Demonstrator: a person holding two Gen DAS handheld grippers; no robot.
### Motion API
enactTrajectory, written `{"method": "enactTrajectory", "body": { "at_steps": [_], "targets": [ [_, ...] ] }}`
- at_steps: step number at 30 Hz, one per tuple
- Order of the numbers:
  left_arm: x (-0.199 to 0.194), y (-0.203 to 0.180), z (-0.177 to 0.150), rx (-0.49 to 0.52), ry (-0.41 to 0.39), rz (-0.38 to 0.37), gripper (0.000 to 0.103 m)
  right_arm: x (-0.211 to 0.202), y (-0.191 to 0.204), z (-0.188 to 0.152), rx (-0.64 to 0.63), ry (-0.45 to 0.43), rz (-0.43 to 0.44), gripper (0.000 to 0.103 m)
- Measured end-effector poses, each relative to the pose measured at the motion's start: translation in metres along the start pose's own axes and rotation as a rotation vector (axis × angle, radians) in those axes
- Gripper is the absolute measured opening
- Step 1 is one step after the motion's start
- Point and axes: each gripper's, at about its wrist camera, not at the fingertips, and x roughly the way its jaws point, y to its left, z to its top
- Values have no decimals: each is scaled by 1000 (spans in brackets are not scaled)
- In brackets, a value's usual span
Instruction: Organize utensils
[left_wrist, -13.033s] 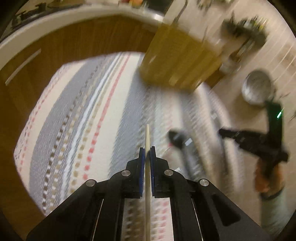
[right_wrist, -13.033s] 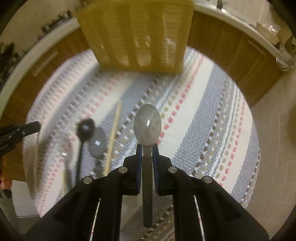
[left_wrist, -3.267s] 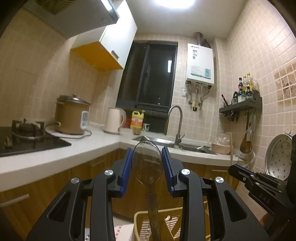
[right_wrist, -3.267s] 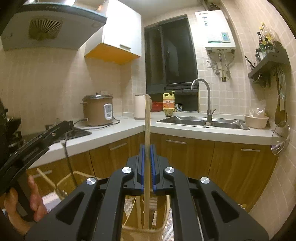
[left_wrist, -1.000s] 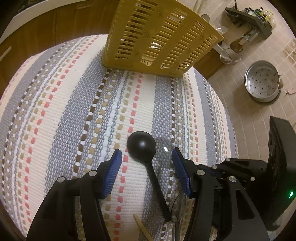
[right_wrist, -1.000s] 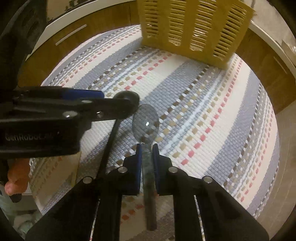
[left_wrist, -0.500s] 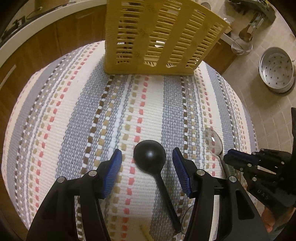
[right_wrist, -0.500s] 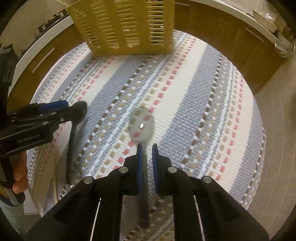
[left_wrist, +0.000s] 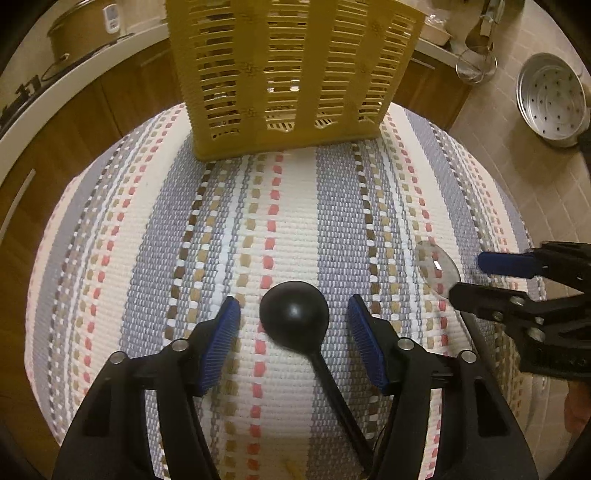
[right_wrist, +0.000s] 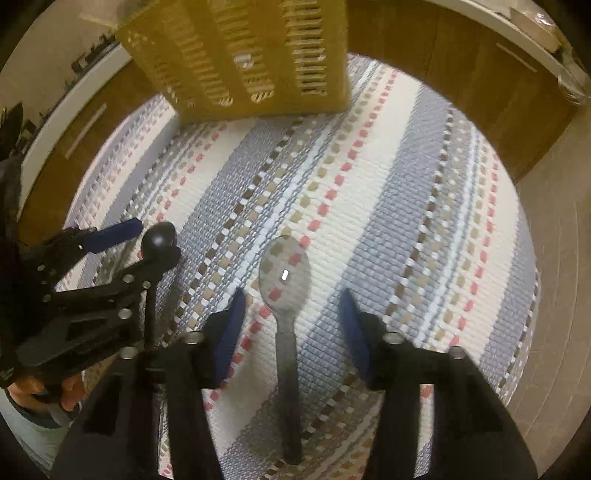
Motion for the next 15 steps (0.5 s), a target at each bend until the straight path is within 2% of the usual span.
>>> {"method": "enactTrajectory", "body": {
  "at_steps": [3, 5, 7, 9, 13, 15],
  "targets": [
    [-7, 11, -6, -3, 2, -11, 43, 12, 10, 9, -37, 47, -22, 37],
    [-7, 17, -5, -8, 6, -28, 42, 14, 17, 12, -66, 55, -55, 36],
    [-7, 19, -4, -11, 18, -42, 44, 16, 22, 15, -88, 65, -80, 34],
    [-5, 15, -1, 10, 36, -46, 53, 17, 27, 18, -120, 74, -117, 29],
    [0, -1, -1, 74, 44, 24, 54, 17, 26, 20, -126, 75, -108, 28],
    [0, -6, -2, 103, 27, 75, 41, 16, 26, 17, -125, 57, -101, 28]
  ]
}}
